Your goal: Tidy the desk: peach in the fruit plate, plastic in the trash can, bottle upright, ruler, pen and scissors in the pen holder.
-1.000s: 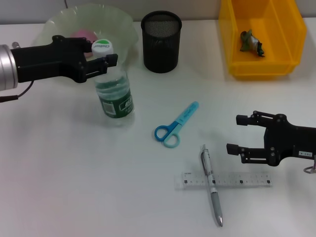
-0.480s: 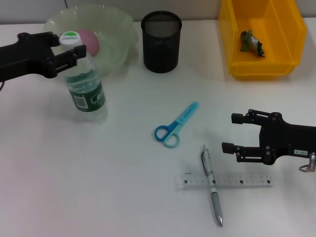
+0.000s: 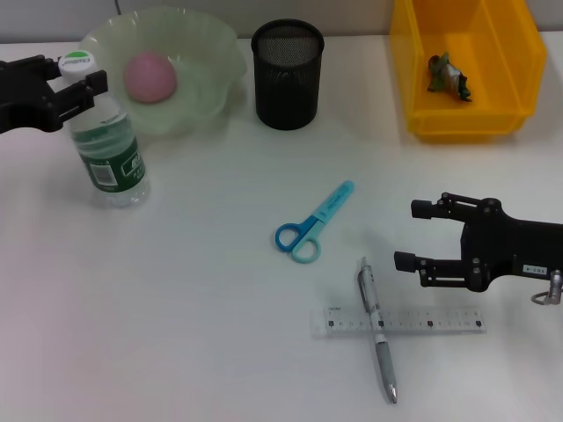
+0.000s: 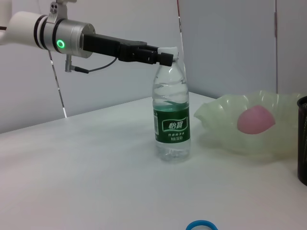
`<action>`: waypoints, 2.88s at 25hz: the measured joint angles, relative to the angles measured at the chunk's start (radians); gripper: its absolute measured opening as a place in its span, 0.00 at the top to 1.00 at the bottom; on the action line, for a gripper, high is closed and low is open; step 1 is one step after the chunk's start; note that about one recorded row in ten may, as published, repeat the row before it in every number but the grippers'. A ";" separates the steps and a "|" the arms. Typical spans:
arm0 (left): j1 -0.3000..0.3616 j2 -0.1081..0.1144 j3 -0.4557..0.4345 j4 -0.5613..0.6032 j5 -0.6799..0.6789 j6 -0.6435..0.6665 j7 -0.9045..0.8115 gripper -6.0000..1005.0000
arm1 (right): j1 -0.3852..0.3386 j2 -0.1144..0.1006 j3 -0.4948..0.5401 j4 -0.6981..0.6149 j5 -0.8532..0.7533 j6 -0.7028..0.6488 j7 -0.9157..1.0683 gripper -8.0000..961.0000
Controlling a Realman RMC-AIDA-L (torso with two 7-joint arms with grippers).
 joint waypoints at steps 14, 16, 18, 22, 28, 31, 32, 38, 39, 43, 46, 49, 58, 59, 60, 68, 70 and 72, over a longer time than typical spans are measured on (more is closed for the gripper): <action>-0.009 -0.004 -0.004 -0.028 -0.002 -0.029 0.035 0.52 | -0.006 0.000 -0.001 0.000 0.000 0.000 0.004 0.15; -0.010 -0.004 -0.004 -0.031 -0.004 -0.034 0.036 0.51 | -0.007 0.000 -0.001 0.000 0.000 0.000 0.004 0.15; -0.010 -0.004 -0.004 -0.031 -0.004 -0.034 0.036 0.51 | -0.007 0.000 -0.001 0.000 0.000 -0.001 0.004 0.15; -0.013 -0.004 -0.003 -0.043 -0.008 -0.044 0.035 0.51 | -0.006 0.000 -0.002 -0.001 0.000 -0.003 0.004 0.15; -0.014 -0.004 -0.005 -0.045 -0.008 -0.044 0.036 0.50 | -0.006 0.000 -0.003 -0.003 0.000 -0.003 0.005 0.15; -0.013 -0.004 -0.005 -0.046 -0.009 -0.044 0.036 0.49 | -0.006 0.000 -0.004 -0.003 0.000 -0.003 0.005 0.15; -0.013 -0.004 -0.005 -0.046 -0.009 -0.044 0.036 0.49 | -0.006 0.000 -0.004 -0.003 0.000 -0.003 0.005 0.15; -0.013 -0.004 -0.006 -0.046 -0.010 -0.045 0.032 0.48 | -0.007 0.000 -0.003 -0.003 0.000 -0.003 0.005 0.15; -0.013 -0.004 -0.006 -0.046 -0.011 -0.045 0.030 0.48 | -0.007 0.000 -0.003 -0.003 0.000 -0.003 0.005 0.15; -0.013 -0.004 -0.007 -0.046 -0.024 -0.046 0.025 0.48 | -0.009 0.000 -0.002 -0.004 0.000 -0.003 0.004 0.15; -0.012 -0.003 -0.012 -0.046 -0.032 -0.046 0.023 0.47 | -0.009 0.000 -0.001 -0.005 0.000 -0.006 0.005 0.15; -0.012 -0.002 -0.013 -0.047 -0.032 -0.045 0.024 0.47 | -0.009 0.000 0.000 -0.005 0.000 -0.011 0.005 0.15; -0.012 -0.002 -0.014 -0.047 -0.037 -0.035 0.024 0.23 | -0.009 0.000 0.000 -0.004 0.000 -0.012 0.005 0.15; -0.010 0.000 -0.016 -0.047 -0.077 -0.018 0.023 0.22 | -0.009 0.000 0.000 -0.004 0.000 -0.012 0.005 0.15; -0.008 0.001 -0.017 -0.047 -0.100 -0.008 0.023 0.21 | -0.009 0.000 0.000 -0.004 0.000 -0.013 0.005 0.15; -0.006 0.023 -0.083 -0.076 -0.266 0.245 -0.025 0.21 | -0.005 -0.006 0.010 -0.003 0.020 -0.014 0.044 0.15; -0.018 0.043 -0.096 -0.119 -0.290 0.376 -0.044 0.21 | -0.002 -0.009 0.016 -0.005 0.033 -0.014 0.059 0.15; -0.023 0.049 -0.094 -0.150 -0.292 0.435 -0.042 0.21 | 0.004 -0.011 0.016 -0.024 0.041 -0.014 0.095 0.15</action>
